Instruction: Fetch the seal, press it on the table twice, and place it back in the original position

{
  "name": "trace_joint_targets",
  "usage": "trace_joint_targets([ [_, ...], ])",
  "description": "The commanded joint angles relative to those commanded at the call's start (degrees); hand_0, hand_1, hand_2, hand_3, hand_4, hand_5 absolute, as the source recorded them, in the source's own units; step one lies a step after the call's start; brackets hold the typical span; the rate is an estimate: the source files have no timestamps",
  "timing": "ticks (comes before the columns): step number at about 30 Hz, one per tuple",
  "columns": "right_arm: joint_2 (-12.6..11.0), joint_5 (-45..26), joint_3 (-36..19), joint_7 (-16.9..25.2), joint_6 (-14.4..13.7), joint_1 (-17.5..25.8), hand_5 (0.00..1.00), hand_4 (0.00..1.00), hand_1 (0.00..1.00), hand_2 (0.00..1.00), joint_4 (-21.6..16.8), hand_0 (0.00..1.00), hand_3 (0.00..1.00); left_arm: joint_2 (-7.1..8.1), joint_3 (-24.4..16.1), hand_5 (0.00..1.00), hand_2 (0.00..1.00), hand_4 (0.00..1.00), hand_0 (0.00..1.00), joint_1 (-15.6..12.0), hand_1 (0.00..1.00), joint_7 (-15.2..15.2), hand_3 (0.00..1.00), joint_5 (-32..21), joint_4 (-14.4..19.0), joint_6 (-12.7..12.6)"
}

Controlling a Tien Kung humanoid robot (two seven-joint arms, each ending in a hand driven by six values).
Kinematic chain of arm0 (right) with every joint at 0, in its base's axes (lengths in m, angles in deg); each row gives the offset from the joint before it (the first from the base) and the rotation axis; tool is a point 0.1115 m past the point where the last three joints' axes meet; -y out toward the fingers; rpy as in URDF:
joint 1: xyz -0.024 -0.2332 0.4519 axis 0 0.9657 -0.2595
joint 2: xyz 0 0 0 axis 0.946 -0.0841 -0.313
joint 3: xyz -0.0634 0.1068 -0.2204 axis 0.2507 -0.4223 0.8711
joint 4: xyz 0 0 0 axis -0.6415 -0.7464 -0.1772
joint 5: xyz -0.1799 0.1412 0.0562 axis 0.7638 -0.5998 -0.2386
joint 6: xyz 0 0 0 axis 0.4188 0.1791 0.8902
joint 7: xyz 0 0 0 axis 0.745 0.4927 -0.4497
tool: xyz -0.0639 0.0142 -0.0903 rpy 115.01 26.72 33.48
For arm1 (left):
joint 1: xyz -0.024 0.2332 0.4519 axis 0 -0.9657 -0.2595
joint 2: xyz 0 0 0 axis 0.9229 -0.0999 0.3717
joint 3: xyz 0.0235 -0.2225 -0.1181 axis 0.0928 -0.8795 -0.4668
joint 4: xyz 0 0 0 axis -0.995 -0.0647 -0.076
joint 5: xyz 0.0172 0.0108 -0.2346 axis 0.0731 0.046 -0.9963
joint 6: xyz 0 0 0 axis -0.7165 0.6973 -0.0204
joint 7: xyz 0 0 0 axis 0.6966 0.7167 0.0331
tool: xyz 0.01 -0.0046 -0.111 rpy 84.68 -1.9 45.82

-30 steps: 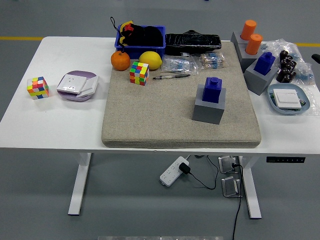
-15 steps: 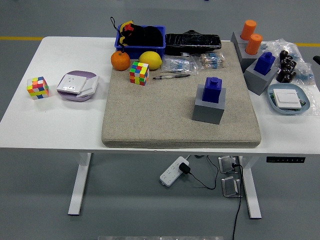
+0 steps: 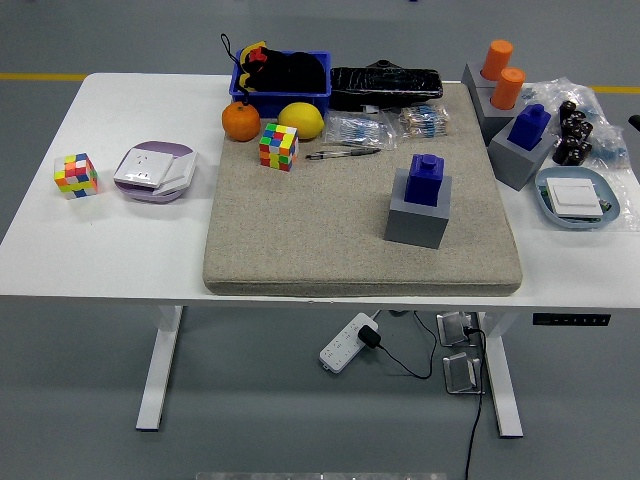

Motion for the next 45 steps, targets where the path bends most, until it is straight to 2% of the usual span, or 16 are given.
trace_joint_targets([
  [12, 0.0, 0.1, -0.1, -0.2, 0.0, 0.2, 0.354, 0.998, 0.871, 0.851, 0.1, 0.887, 0.843, 0.17, 0.2, 0.305, 0.762, 0.745, 0.824, 0.1, 0.797, -0.1, 0.815, 0.0, 0.1, 0.0],
  [45, 0.6, 0.5, 0.6, -1.3, -0.4, 0.1, 0.361, 0.998, 0.865, 0.842, -0.5, 0.888, 0.839, -0.54, -1.2, 0.305, 0.762, 0.744, 0.824, -0.2, 0.798, 0.0, 0.814, 0.0, -0.1, 0.1],
])
